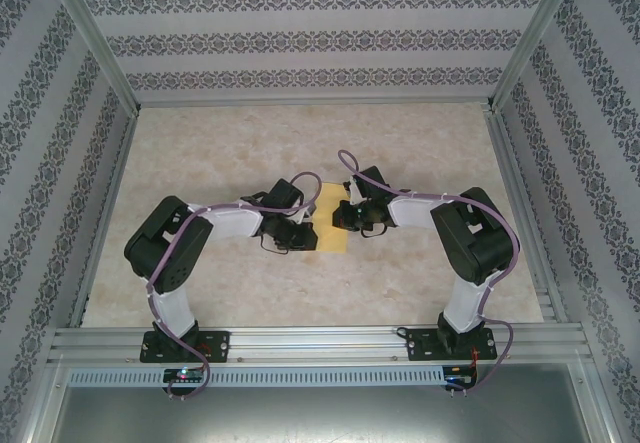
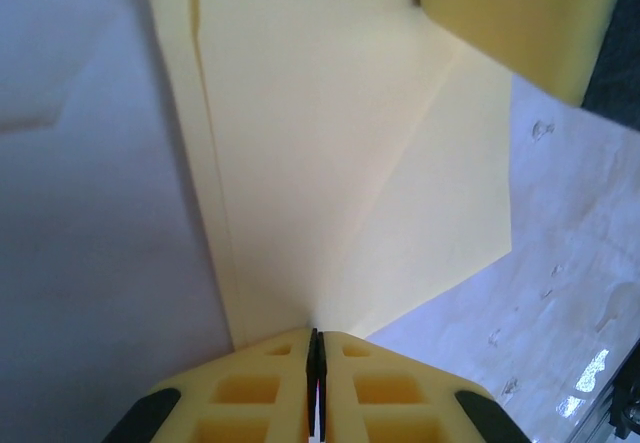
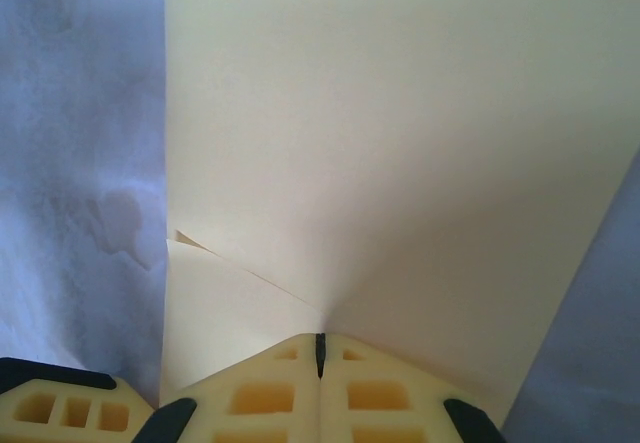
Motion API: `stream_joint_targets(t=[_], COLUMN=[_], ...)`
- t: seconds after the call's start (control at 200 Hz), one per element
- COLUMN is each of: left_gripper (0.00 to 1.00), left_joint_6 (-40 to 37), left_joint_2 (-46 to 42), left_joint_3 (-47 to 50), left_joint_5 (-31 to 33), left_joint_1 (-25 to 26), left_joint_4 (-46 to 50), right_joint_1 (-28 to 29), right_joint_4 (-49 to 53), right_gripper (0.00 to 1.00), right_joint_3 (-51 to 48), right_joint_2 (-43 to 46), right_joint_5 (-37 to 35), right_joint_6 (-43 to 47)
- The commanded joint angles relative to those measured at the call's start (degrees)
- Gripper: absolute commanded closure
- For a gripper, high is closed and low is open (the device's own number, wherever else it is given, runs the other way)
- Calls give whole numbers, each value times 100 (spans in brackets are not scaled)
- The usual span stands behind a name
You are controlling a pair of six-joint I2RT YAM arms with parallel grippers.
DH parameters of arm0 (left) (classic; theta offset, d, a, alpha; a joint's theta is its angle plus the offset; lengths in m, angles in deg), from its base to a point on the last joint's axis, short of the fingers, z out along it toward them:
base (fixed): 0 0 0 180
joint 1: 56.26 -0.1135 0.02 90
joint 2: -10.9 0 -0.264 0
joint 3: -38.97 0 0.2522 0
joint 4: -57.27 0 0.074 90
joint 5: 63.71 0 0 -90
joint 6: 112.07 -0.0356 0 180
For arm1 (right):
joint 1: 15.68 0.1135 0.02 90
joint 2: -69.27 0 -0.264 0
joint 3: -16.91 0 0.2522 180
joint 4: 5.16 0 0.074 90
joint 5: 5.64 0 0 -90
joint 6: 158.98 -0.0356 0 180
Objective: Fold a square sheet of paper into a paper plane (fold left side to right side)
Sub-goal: Fold the triangle a second time at the center of the table.
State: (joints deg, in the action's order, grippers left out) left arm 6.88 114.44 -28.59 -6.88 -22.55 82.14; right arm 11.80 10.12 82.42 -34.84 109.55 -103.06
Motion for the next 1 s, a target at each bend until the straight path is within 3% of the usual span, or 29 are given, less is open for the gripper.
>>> stream_joint_targets(t=[0.0,0.255,0.34,0.664,0.994], left_gripper=[87,86,81,56,50], left_joint_6=[-30,-63,-99,186,283], left_joint_2=[-110,-499,-783,-1128,-63], left_joint_3=[302,630,702,650,-112], left_joint_5=[160,43,-89,-530,-862], left_joint_1=[-122,-337,-427,-812,-814], left_joint_4=[473,312,165,-776,-1376], right_joint_1=[-111,-107,-126,-631,-1224], right_joint_4=[388,275,167,-22,-667], right_gripper=[100,100,97,61,23], right_joint_3=[-24,-53,-8,-215,-1406], right_joint_2=[-184,-60,83,1151,2257], right_joint_5=[-296,-216,-66,210,627], right_joint_6=[152,181,234,365,11])
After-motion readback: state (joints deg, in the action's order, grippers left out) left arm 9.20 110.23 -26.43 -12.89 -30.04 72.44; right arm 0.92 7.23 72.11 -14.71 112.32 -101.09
